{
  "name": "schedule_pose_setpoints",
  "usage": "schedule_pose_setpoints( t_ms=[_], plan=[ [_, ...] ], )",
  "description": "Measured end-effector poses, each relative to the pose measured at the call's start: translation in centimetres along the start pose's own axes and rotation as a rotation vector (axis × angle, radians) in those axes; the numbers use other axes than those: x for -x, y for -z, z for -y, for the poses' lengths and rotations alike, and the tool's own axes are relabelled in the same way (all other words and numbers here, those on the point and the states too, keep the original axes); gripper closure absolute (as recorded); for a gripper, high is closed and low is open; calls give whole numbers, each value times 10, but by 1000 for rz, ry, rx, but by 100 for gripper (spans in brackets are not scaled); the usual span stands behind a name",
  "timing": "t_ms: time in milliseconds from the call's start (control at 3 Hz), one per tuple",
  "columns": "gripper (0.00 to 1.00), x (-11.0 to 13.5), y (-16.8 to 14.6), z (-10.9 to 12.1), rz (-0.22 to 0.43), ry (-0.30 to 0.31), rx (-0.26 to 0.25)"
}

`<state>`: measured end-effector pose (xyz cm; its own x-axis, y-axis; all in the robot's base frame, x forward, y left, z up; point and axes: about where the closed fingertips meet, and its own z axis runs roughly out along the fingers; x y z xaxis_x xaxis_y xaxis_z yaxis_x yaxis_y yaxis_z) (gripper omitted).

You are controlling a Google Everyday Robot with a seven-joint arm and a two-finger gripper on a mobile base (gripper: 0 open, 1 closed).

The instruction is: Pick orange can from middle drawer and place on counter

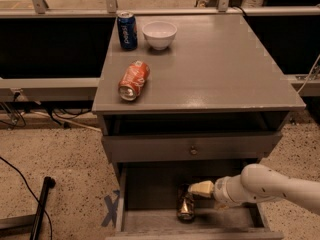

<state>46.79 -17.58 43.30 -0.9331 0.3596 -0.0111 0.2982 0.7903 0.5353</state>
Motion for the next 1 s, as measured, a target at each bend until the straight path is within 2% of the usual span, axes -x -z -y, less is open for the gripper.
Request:
schedule_pose_setpoints(
  t_ms=[333, 1000],
  plan=[
    [22, 0, -8, -7, 0, 57, -7],
    [23, -2, -31, -9, -30, 115, -19]
  ],
)
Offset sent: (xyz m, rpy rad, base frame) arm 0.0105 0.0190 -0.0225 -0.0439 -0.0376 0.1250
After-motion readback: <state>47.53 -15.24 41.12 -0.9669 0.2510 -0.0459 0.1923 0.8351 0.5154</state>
